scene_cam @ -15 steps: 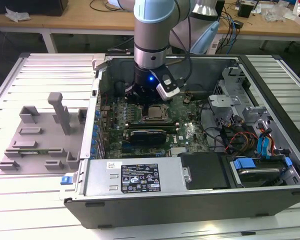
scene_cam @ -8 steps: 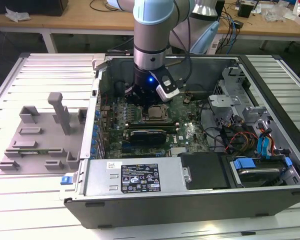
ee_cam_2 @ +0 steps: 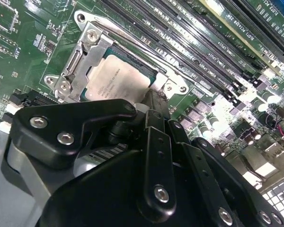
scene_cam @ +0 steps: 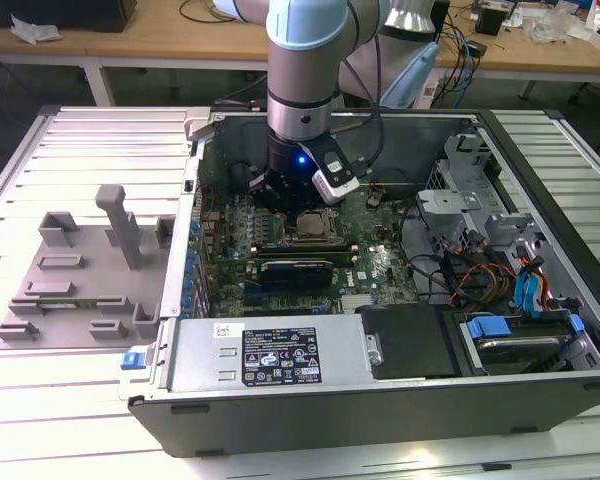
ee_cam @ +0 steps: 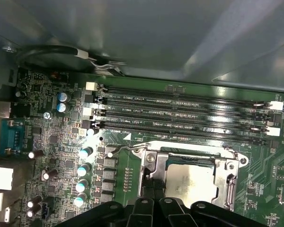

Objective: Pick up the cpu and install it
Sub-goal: 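Close the cpu cover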

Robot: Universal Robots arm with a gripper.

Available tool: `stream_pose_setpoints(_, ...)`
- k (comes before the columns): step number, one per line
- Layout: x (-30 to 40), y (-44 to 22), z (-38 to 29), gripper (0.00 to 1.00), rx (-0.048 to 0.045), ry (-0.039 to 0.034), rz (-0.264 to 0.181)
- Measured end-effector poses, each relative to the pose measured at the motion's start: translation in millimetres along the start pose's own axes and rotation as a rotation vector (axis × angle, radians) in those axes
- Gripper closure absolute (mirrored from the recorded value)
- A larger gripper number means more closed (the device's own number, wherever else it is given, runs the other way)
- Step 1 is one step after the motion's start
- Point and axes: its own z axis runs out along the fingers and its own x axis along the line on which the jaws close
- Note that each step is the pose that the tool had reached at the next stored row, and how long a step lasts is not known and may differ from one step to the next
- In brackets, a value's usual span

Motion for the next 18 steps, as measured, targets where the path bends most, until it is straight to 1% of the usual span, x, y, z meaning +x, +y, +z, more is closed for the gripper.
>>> stream_pose_setpoints(4,0.0,0.0,-5.1,0.89,-0.0003,-0.0002,0.000)
stream_pose_setpoints(5,0.1,0.0,-8.2,0.89,-0.0002,-0.0002,0.000)
stream_pose_setpoints(7,0.2,-0.1,-18.9,0.89,-0.0002,-0.0003,0.000)
stream_pose_setpoints(8,0.3,-0.2,-22.9,0.89,-0.0001,-0.0007,0.000)
stream_pose_setpoints(9,0.3,-0.2,-25.2,0.89,-0.0001,-0.0010,0.000)
stream_pose_setpoints(13,-0.6,-0.3,-25.5,0.89,0.0000,-0.0011,0.000)
stream_pose_setpoints(14,-3.3,-0.6,-25.6,0.89,0.0000,-0.0010,0.000)
stream_pose_setpoints(16,-11.8,-1.4,-25.6,0.89,-0.0001,-0.0011,0.000)
stream_pose_setpoints(17,-13.3,-1.6,-25.7,0.89,-0.0001,-0.0011,0.000)
stream_pose_setpoints(18,-16.3,-1.8,-25.7,0.89,-0.0001,-0.0011,0.000)
